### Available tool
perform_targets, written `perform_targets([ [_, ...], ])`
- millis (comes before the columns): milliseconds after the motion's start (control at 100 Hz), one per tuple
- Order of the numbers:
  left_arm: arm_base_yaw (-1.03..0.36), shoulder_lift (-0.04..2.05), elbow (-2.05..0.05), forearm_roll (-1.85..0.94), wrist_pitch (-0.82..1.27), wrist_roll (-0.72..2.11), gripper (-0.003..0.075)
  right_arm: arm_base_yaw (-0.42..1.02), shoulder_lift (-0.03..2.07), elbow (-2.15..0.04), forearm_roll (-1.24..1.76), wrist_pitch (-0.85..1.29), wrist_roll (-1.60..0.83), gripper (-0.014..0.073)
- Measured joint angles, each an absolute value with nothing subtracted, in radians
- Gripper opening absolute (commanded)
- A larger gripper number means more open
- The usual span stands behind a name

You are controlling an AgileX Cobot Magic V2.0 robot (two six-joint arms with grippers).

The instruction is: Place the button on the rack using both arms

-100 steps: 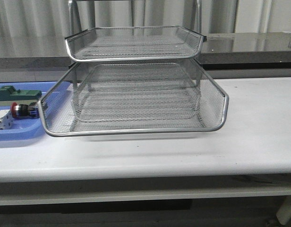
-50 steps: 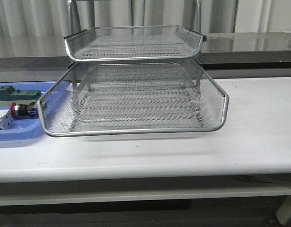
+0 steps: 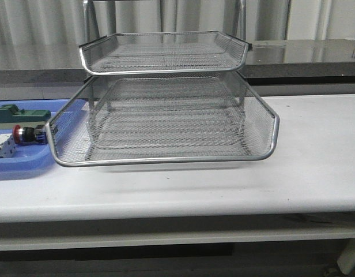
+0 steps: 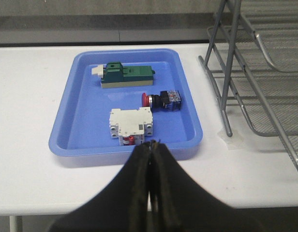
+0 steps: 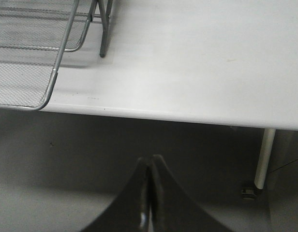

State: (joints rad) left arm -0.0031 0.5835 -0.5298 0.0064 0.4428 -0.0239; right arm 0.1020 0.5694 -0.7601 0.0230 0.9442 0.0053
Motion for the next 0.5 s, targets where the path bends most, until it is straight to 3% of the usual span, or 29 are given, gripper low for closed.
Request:
perform_targets([
  [500,-0.003,1.147,-0.968,0.04,0.686,0.075,-0.0021,0.102,0.569,-0.76,0.023,0.944,0.005,-0.0068],
])
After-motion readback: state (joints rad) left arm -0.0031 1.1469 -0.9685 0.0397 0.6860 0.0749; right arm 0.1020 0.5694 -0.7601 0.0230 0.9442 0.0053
